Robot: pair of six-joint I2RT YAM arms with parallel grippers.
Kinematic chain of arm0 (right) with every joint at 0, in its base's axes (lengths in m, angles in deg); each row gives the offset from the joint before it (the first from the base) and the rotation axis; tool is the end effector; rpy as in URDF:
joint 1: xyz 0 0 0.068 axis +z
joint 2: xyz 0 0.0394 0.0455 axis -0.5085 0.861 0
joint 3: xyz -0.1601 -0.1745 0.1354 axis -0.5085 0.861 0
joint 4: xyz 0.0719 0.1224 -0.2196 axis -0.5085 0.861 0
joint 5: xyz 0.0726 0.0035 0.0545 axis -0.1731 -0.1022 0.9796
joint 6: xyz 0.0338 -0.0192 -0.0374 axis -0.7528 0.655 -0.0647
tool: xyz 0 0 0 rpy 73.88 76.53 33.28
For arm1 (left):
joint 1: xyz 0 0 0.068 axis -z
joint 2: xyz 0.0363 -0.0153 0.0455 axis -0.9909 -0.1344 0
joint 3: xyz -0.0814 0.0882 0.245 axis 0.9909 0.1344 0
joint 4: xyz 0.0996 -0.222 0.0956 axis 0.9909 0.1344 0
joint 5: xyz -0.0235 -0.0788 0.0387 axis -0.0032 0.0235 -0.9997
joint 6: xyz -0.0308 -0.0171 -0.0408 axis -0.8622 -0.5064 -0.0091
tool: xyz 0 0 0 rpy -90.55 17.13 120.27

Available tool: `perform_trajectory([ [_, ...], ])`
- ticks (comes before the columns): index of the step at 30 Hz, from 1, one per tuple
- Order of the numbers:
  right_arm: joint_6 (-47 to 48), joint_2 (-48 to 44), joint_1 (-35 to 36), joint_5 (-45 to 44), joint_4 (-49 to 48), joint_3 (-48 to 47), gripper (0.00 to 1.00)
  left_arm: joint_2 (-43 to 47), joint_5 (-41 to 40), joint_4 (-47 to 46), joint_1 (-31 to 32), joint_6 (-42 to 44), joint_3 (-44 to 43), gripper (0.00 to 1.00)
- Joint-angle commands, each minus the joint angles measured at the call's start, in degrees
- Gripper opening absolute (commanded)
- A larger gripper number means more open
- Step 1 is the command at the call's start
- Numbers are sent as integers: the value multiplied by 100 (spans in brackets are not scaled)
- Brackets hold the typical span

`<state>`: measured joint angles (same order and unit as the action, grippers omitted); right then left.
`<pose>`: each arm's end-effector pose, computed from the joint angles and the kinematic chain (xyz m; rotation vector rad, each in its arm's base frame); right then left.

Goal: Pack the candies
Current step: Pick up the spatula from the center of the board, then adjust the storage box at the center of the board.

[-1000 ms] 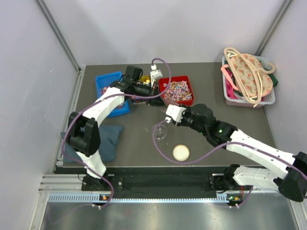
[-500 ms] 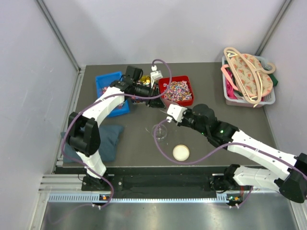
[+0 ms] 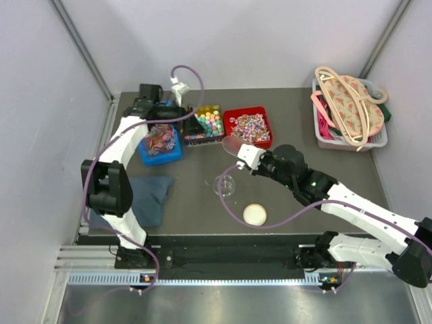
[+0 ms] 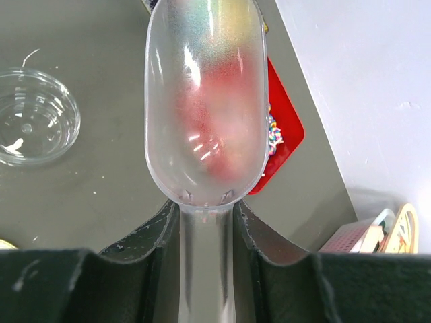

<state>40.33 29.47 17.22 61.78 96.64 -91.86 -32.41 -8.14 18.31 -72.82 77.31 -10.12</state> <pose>0.1670 0.1754 0.3090 -1.2585 1.5039 -0.0542 0.3788 -0.0940 0.3113 0.7912 1.9815 -1.2035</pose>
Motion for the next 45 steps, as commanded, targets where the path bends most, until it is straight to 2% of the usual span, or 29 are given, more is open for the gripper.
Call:
perform_trajectory([
  [1, -163, -66, -129, 137, 118, -384, 0, 534, -1147, -235, -356, 265, -122, 99],
  [4, -321, 48, -235, 277, 373, -595, 0, 745, -1948, -366, -409, 459, 167, 99],
  [7, -391, 145, -288, 356, 514, -692, 0, 974, -2258, -647, -602, 520, 458, 99],
  [13, -427, 233, -279, 418, 620, -763, 0, 992, -3365, -928, -901, 819, 467, 99],
  [15, -444, 259, -279, 435, 629, -772, 0, 860, -3639, -999, -1200, 1072, 336, 99],
  [20, -444, 321, -279, 444, 637, -789, 0, 282, -3596, -1053, -1612, 1531, -208, 99],
  [26, -471, 365, -279, 444, 637, -789, 0, -853, -3103, -113, -1798, 2513, -1850, 99],
  [32, -506, 382, -314, 453, 620, -772, 0, -1759, -3103, 336, -1877, 3164, -2783, 99],
  [39, -506, 479, -323, 480, 629, -807, 0, -2356, -2761, 828, -2053, 3649, -3303, 97],
  [45, -524, 479, -323, 515, 629, -807, 0, -2664, -2795, 1242, -2097, 3992, -3497, 98],
])
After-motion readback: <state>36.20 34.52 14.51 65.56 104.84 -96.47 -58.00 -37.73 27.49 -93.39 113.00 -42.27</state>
